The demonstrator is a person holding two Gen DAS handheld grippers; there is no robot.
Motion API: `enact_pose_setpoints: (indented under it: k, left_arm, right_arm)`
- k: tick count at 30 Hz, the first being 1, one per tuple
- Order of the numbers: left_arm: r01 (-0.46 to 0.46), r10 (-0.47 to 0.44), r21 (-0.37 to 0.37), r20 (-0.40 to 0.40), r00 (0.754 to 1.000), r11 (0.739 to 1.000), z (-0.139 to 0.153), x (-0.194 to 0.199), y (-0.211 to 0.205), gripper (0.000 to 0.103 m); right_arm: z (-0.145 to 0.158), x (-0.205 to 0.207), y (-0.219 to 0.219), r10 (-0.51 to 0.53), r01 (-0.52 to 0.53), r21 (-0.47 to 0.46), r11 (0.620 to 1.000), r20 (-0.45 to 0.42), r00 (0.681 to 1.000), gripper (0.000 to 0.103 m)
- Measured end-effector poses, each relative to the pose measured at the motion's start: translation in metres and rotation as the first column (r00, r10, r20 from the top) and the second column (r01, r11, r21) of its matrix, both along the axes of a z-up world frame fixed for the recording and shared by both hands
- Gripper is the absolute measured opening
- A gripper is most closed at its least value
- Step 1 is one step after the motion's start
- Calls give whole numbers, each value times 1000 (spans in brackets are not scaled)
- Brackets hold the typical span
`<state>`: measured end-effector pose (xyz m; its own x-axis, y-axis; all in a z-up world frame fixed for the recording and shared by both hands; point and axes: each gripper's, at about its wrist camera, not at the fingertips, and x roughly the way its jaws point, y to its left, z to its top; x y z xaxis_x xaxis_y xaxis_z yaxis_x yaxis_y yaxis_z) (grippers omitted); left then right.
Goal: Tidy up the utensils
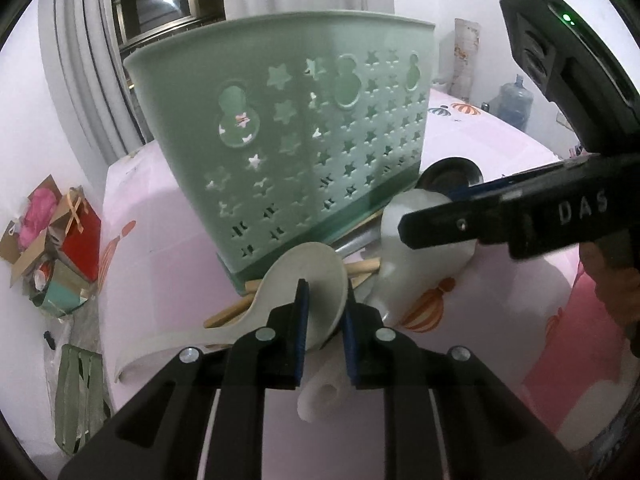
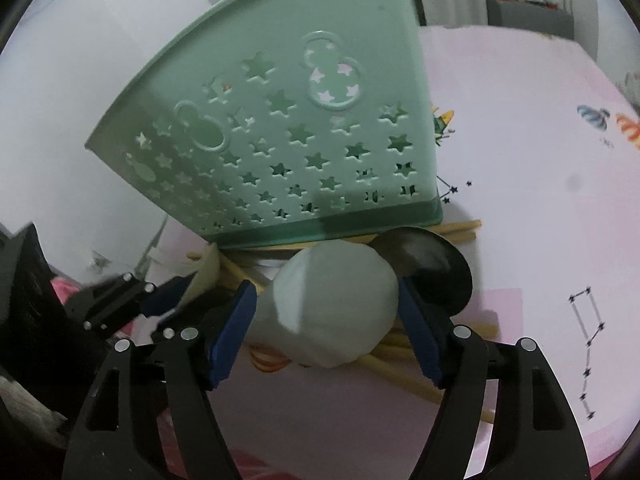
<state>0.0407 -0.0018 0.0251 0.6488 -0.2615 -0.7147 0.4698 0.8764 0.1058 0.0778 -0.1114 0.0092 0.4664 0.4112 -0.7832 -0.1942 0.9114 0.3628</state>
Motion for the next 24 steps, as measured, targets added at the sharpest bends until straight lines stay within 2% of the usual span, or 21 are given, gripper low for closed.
enact_pose_setpoints:
  k: [1, 4, 9, 14, 18, 22, 24]
  left_arm:
    - [2, -2, -2, -4, 1000, 1000, -1, 0, 0, 15]
    - [2, -2, -1, 0, 1000, 1000, 0, -2, -1, 15]
    - [9, -9, -6, 2, 1000, 1000, -1, -3, -1, 15]
    - [30, -30, 12, 17, 999, 999, -4, -8, -6, 15]
    - [45, -45, -6, 23, 999, 999, -2, -11, -5, 13]
    - [73, -68, -74, 60, 996, 995, 15, -19, 2, 7]
    - [98, -94, -65, 51, 994, 993, 15, -23, 0, 8]
  right_arm:
    - [-4, 3, -4, -12, 12, 12, 1000, -6, 1000, 51]
    - [-10, 2, -15, -53, 54, 81, 995, -21, 998, 35]
    - [-22, 1, -31, -97, 116, 229, 966, -93, 991, 27]
    - [-32, 1, -47, -122, 158, 299, 941, -135, 983, 29]
    - [-31, 5, -49, -75, 106, 297, 949, -115, 991, 46]
    - [-36, 7, -35, -59, 76, 248, 966, -75, 995, 46]
    - [-42, 11, -25, -63, 81, 249, 965, -81, 995, 46]
